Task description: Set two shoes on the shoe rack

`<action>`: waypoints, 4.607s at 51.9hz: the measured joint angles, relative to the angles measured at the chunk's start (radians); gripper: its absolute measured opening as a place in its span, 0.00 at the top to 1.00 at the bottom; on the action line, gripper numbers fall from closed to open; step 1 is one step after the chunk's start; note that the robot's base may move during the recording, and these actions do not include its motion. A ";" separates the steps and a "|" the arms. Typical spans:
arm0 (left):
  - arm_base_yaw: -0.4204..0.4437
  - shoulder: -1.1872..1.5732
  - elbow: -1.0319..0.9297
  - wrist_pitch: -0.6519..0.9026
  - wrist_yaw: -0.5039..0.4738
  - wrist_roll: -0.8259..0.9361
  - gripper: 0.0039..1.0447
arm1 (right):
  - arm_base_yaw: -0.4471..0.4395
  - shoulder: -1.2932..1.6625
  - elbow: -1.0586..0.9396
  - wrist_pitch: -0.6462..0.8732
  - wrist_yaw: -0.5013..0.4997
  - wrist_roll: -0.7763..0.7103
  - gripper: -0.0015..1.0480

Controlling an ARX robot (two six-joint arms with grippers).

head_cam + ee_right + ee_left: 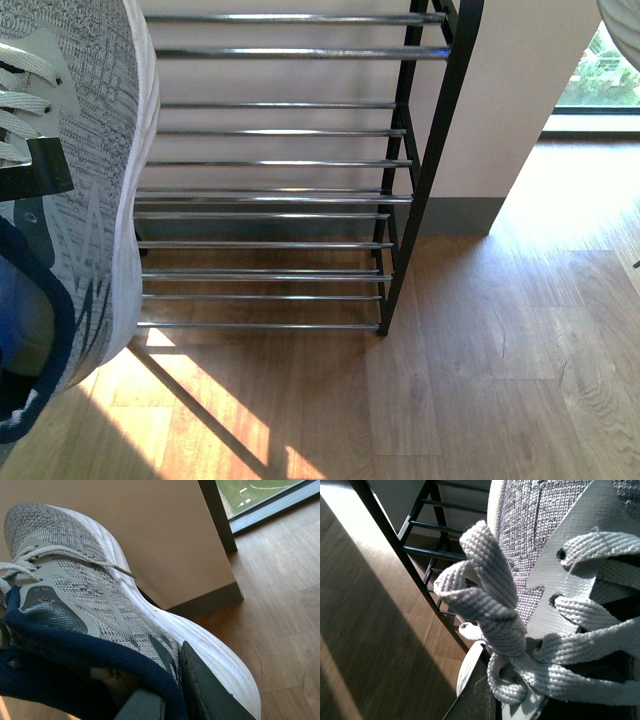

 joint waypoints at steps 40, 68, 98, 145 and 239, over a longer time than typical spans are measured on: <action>0.000 0.000 0.000 0.000 -0.001 0.000 0.98 | -0.008 0.051 0.014 0.068 -0.206 -0.123 0.96; 0.000 0.000 0.000 0.000 0.001 0.000 0.98 | 0.758 0.475 0.367 -0.056 0.235 -0.037 0.96; 0.002 0.000 0.000 0.000 0.000 0.004 0.98 | 0.880 1.075 0.871 -0.172 0.682 0.294 0.96; 0.002 0.000 0.000 0.000 0.000 0.004 0.98 | 0.833 1.184 0.950 -0.348 0.803 0.622 0.96; 0.002 0.000 0.000 0.000 0.000 0.004 0.98 | 0.902 0.890 0.667 0.016 0.591 0.277 0.09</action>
